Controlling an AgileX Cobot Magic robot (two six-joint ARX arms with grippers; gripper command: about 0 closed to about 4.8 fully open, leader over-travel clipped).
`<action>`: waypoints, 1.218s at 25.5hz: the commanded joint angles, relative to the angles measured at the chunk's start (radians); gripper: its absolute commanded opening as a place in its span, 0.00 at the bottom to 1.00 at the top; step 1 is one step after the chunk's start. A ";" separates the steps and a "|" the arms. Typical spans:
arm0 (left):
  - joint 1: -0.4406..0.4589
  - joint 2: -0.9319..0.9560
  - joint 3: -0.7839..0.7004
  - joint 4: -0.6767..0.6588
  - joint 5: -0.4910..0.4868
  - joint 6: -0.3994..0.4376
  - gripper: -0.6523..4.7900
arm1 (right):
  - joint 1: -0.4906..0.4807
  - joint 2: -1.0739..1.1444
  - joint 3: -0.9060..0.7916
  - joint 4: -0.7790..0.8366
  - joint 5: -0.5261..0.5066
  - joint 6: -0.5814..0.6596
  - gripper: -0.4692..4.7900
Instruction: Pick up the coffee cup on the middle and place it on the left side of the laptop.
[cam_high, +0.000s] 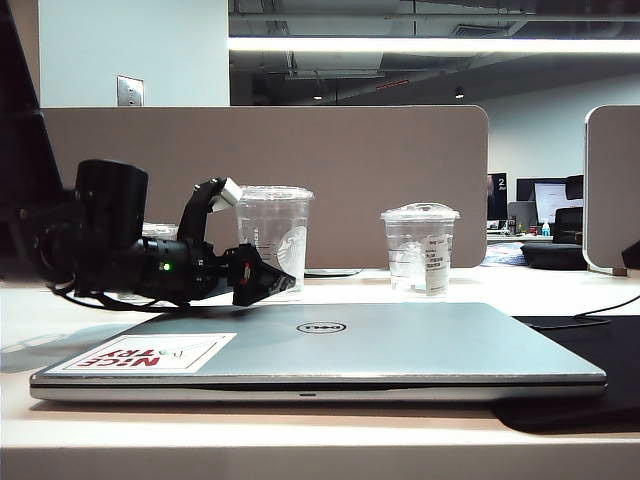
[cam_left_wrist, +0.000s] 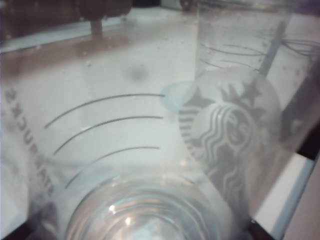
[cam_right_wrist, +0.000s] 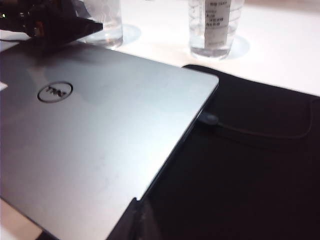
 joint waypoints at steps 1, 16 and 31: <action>-0.010 0.024 0.002 0.090 -0.001 -0.005 1.00 | 0.001 0.012 -0.004 0.018 0.001 0.002 0.08; -0.010 0.034 0.008 0.117 0.000 -0.004 0.64 | 0.001 0.012 -0.004 0.018 0.001 0.002 0.08; 0.022 -0.011 -0.042 0.361 0.041 -0.146 0.64 | 0.001 0.012 -0.004 0.018 0.001 0.002 0.08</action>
